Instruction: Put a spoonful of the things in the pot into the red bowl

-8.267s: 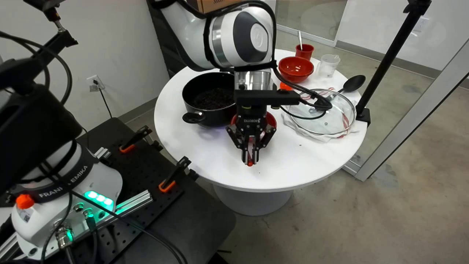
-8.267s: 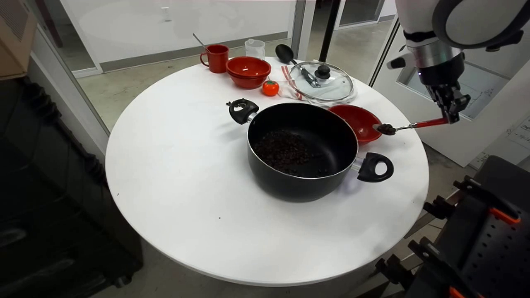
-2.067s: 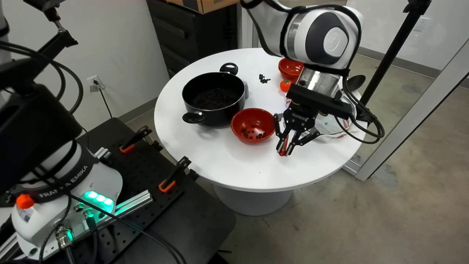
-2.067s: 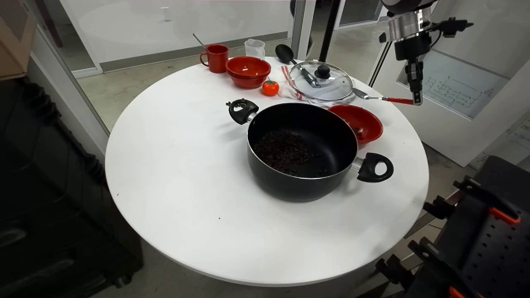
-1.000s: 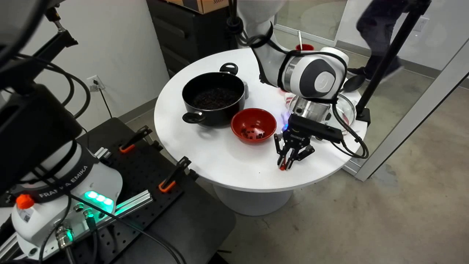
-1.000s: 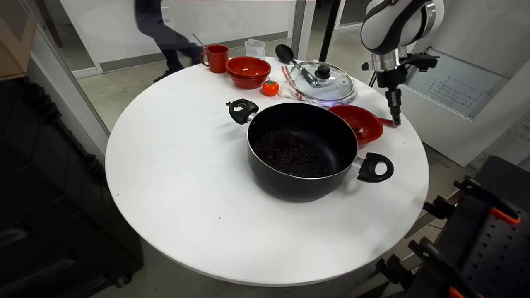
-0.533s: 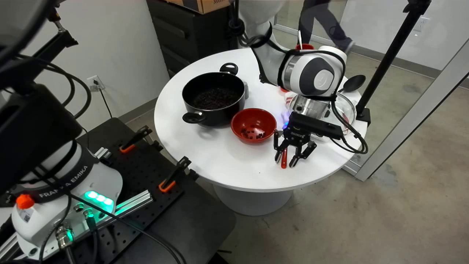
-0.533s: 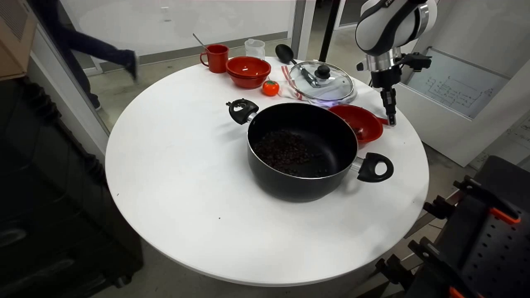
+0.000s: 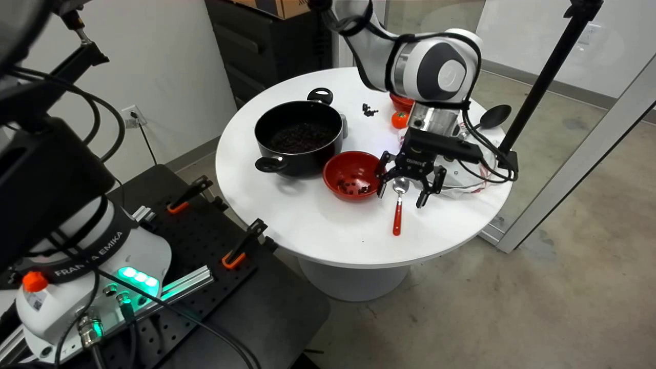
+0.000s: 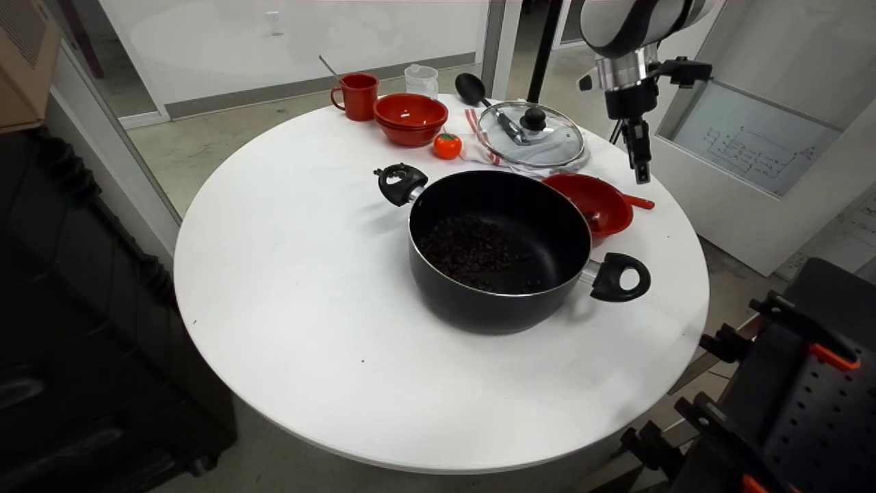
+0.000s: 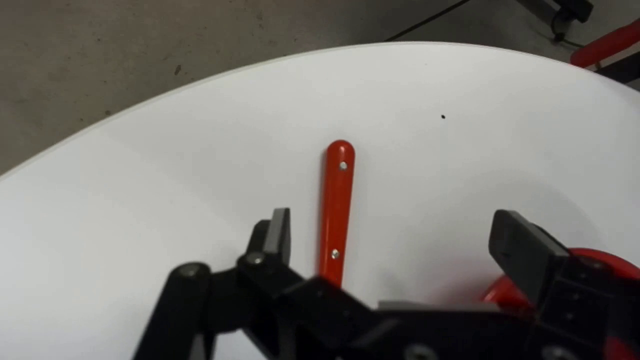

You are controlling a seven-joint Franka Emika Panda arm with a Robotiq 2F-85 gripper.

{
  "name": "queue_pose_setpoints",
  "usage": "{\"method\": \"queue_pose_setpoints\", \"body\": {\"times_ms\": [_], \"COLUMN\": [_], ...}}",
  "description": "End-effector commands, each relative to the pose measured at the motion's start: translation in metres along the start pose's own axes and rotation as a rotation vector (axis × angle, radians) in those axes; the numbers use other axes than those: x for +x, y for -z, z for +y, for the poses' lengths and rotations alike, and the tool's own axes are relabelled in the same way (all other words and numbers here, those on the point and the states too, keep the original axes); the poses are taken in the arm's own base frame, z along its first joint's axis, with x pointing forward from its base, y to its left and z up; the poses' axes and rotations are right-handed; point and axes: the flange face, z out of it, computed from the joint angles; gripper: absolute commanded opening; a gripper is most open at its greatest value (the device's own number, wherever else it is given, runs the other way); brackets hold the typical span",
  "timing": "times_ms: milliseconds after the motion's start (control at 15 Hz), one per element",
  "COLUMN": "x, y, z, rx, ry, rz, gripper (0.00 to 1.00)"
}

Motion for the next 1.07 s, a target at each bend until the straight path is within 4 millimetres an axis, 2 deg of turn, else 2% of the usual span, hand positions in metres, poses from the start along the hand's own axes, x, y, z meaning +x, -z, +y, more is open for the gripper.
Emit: {"method": "queue_pose_setpoints", "body": {"times_ms": [0,133,267,600,667,800,867,1000], "x": [-0.015,-0.023,-0.043,-0.135,-0.097,-0.13,-0.138,-0.137], "y": [0.053,0.071,0.078,0.058,0.066,0.056,0.055,0.056], "z": [-0.042,-0.065,-0.087,-0.112,-0.092,-0.097,-0.1,-0.105], "rx": [0.005,0.021,0.048,0.044,0.078,0.068,0.065,0.061], "ry": [0.106,0.142,0.175,0.258,0.228,0.242,0.241,0.247], "rz": [0.115,0.21,0.3,0.529,0.447,0.495,0.502,0.504], "gripper": [1.0,1.0,1.0,1.0,1.0,1.0,1.0,1.0]}}
